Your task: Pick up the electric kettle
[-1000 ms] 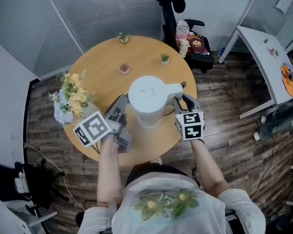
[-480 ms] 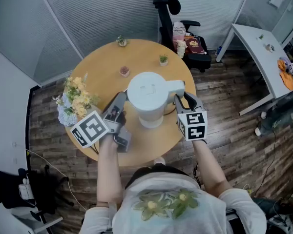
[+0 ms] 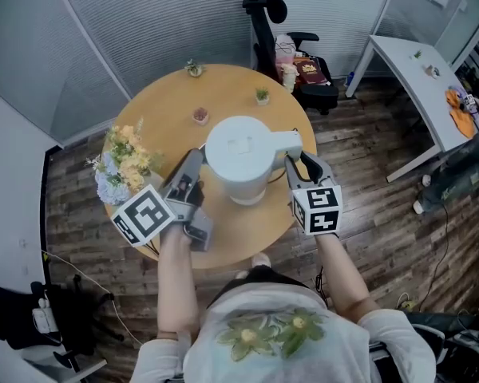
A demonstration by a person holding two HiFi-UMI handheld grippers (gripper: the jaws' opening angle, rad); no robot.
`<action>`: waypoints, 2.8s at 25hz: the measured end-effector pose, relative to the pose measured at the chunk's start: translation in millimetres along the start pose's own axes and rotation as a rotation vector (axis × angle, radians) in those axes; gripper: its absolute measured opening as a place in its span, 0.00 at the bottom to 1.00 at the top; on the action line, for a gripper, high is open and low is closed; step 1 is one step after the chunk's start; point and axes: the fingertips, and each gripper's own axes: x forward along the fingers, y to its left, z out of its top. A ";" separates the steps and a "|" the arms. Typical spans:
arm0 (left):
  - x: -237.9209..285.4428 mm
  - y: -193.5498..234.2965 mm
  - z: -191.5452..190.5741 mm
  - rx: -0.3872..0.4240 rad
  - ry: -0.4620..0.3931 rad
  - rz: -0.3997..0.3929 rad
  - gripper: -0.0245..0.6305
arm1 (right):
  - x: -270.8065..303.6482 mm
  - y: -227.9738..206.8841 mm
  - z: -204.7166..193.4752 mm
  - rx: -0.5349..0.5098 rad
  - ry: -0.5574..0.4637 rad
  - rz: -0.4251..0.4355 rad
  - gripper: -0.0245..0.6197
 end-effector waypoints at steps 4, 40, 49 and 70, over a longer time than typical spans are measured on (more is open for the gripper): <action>-10.8 -4.4 -2.6 -0.028 -0.008 0.002 0.13 | -14.8 4.7 1.7 0.014 -0.012 -0.006 0.24; -85.0 -28.0 -37.7 -0.105 -0.044 -0.030 0.12 | -91.2 43.7 -21.0 0.026 -0.012 -0.001 0.24; -101.6 -32.8 -51.5 -0.099 -0.050 -0.030 0.12 | -109.4 50.8 -34.7 0.025 0.005 0.014 0.24; -118.8 -39.0 -68.3 -0.122 -0.055 -0.029 0.12 | -127.8 57.0 -47.3 0.018 0.020 0.030 0.24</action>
